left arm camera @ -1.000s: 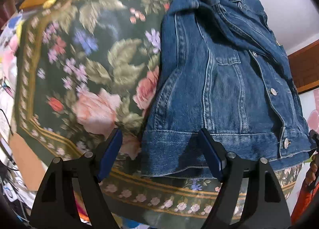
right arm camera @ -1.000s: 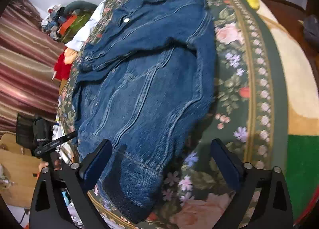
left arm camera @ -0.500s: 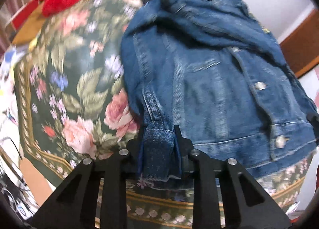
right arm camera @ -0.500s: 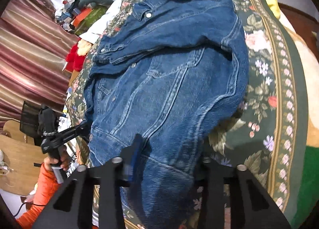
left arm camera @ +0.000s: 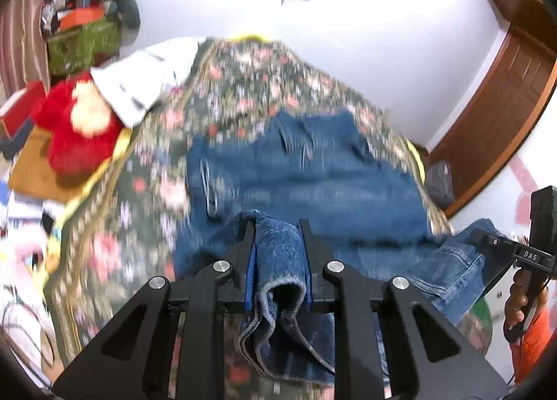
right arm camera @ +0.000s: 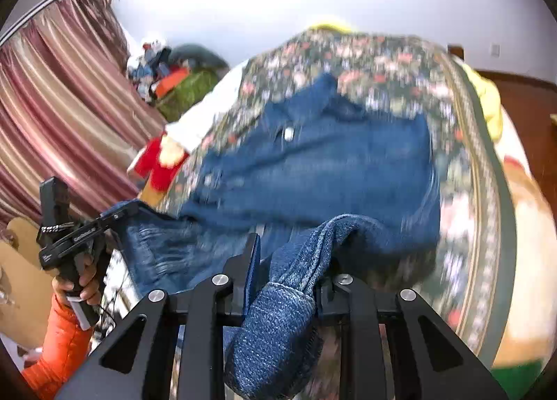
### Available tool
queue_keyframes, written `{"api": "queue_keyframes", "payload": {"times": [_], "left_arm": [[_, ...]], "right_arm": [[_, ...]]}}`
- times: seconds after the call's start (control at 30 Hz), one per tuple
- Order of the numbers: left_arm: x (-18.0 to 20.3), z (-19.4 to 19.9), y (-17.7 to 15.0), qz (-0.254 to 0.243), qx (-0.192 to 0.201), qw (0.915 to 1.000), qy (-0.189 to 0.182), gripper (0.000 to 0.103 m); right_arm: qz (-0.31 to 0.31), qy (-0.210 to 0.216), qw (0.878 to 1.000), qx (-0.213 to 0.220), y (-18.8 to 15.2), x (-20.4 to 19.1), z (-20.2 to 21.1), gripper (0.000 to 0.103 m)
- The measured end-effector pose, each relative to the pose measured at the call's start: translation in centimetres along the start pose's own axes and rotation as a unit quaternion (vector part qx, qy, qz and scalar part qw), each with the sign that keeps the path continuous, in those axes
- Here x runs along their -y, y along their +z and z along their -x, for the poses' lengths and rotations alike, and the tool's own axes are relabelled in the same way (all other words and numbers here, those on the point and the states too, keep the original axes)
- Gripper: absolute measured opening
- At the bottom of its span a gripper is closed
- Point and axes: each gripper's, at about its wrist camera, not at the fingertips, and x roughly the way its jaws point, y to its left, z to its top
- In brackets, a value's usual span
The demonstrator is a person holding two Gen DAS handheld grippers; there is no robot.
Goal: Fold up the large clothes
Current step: 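Grasp the jacket hem with the left gripper while the right gripper grasps the hem too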
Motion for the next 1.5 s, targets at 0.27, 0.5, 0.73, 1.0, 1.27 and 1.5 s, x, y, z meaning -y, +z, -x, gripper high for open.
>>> {"api": "queue_keyframes", "payload": {"times": [0.27,0.5,0.73,1.0,1.27,1.5], "left_arm": [[-5.7,-6.2,7.6,0.081,0.034,0.9949,0.051,0.019],[-9.2,-18.3,10.3,0.099,-0.028,0.9862,0.130,0.020],[-11.5,-24.0,7.9,0.083,-0.066,0.9836,0.146,0.025],[-10.7,-22.6,8.4,0.015,-0.097,0.9745,0.202,0.077],[-11.8,-15.9,9.6,0.028,-0.068,0.9765,0.202,0.078],[-8.7,-10.2,9.9,-0.026,-0.038,0.9777,0.205,0.078]], "right_arm": [[-0.101,-0.024,0.994,0.028,9.9,7.1,-6.5,0.021],[-0.148,-0.063,0.987,-0.001,14.2,11.9,-15.6,0.021],[-0.108,-0.057,0.991,-0.055,12.8,15.0,-20.7,0.021],[-0.123,-0.015,0.984,-0.125,13.4,16.4,-18.0,0.022],[-0.095,-0.139,0.981,-0.095,14.0,16.5,-10.7,0.022],[-0.014,-0.134,0.986,-0.094,11.3,11.4,-7.2,0.022]]}}
